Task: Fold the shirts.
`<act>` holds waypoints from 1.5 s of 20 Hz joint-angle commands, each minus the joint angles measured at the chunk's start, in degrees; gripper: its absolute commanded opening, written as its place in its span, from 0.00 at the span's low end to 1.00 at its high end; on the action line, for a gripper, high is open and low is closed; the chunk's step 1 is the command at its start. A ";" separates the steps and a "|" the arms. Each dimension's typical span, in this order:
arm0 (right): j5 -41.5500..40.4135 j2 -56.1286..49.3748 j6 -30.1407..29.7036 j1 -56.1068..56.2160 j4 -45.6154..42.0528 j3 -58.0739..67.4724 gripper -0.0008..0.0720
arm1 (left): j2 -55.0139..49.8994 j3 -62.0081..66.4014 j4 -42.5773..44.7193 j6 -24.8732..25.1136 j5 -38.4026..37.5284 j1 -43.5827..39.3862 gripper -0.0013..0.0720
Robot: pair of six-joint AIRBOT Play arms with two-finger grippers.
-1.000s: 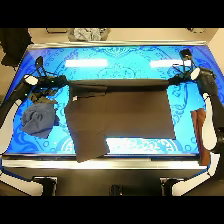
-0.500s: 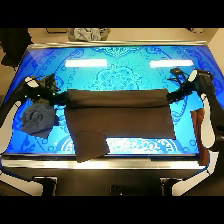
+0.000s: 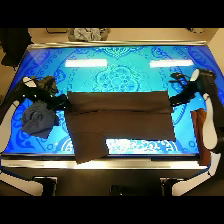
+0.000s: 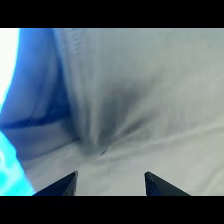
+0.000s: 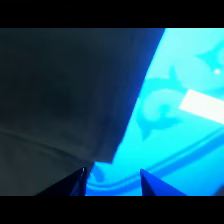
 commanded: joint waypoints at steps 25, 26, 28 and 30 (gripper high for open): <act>4.90 22.14 -6.40 -14.67 9.31 -38.53 0.88 | 30.23 -55.36 -9.33 4.68 23.74 -7.50 0.07; 3.30 22.14 -6.36 -14.67 10.16 -39.39 0.88 | 30.25 -55.36 -9.33 4.68 23.69 -7.52 0.07; -0.02 22.01 -6.34 -14.67 12.09 -41.03 0.87 | 30.25 -55.36 -9.33 4.87 23.65 -7.52 0.07; -1.31 20.72 -6.05 -14.67 15.02 -42.47 0.86 | 30.25 -55.36 -9.35 4.87 23.65 -7.52 0.07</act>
